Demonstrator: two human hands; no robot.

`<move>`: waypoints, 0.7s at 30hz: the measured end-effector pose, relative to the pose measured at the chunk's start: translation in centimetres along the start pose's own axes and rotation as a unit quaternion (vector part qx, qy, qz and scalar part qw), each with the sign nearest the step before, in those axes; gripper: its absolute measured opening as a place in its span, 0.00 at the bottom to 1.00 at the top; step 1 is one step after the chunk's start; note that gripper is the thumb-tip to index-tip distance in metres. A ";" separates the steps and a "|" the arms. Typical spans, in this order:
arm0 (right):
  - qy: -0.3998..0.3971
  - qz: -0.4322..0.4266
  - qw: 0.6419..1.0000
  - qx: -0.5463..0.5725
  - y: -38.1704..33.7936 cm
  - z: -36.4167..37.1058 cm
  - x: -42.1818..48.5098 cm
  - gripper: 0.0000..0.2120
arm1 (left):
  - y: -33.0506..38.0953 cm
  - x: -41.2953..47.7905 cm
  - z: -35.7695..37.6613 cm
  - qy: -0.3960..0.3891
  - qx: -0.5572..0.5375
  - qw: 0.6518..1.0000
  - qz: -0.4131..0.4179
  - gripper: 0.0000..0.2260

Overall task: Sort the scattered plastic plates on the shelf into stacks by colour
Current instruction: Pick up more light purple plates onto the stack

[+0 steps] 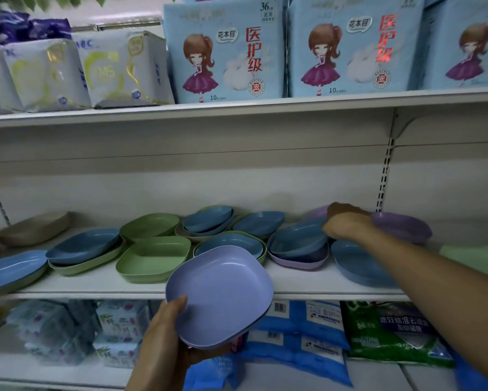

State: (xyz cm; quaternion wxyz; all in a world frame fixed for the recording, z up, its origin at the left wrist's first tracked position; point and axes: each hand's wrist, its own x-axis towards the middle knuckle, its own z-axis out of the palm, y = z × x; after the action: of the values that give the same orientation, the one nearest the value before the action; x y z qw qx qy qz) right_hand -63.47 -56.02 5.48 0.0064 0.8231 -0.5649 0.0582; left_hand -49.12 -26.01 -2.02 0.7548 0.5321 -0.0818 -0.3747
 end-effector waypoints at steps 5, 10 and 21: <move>0.007 0.089 0.985 0.151 3.6 -0.3 1.1 0.08 | 0.2 -0.2 0.0 -0.010 0.007 1.000 0.003 0.13; -0.006 0.058 0.979 0.196 7.5 1.6 0.7 0.10 | -0.2 -0.3 1.1 -0.035 0.019 0.999 0.020 0.13; -0.003 0.052 0.998 -0.025 13.0 1.7 -2.3 0.19 | -0.9 0.0 2.0 -0.084 0.052 0.995 0.027 0.13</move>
State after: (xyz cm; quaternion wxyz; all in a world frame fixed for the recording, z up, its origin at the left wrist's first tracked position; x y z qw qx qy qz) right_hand -76.21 -58.76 2.87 0.0223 0.7923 -0.6083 0.0419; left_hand -50.59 -27.62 -1.90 0.7263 0.5350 -0.1790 -0.3927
